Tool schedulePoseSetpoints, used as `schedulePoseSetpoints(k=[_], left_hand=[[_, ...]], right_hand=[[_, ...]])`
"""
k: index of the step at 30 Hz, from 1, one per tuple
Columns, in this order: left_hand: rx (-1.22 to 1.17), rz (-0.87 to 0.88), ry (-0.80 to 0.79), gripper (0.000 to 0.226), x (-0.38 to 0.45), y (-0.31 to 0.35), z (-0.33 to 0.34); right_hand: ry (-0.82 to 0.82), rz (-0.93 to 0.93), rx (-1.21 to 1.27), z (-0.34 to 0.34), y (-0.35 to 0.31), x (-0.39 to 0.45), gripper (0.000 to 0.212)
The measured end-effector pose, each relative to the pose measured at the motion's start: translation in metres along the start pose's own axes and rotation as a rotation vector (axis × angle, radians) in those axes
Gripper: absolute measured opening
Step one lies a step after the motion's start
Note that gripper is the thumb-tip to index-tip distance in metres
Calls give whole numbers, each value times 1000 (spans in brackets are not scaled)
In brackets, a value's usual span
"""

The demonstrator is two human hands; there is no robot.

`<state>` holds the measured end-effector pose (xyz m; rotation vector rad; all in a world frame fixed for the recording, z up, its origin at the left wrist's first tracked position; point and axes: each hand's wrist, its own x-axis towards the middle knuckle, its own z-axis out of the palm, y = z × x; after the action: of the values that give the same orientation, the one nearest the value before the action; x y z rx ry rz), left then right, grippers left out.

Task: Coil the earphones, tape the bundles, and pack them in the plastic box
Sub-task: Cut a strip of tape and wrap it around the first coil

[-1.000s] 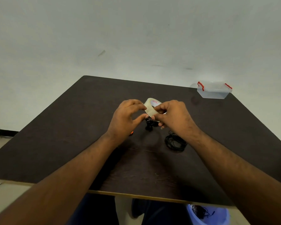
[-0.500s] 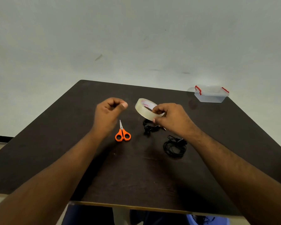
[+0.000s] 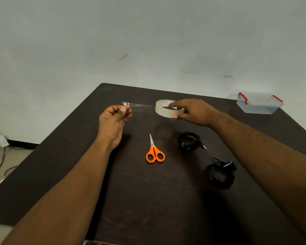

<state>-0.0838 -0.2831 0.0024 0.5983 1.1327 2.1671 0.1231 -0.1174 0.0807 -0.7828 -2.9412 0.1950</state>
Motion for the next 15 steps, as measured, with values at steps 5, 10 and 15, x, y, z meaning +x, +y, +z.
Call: schedulePoseSetpoints(k=[5,10,15], left_hand=[[24,-103,-95,17,0,3,0],[77,-158,-164,19,-5,4,0],[123,-160,-153,19,-4,4,-3]], right_hand=[[-29,86,68,19,-3,24,46],[-25,169,65,34,3,29,48],[-72,207,114,42,35,20,24]])
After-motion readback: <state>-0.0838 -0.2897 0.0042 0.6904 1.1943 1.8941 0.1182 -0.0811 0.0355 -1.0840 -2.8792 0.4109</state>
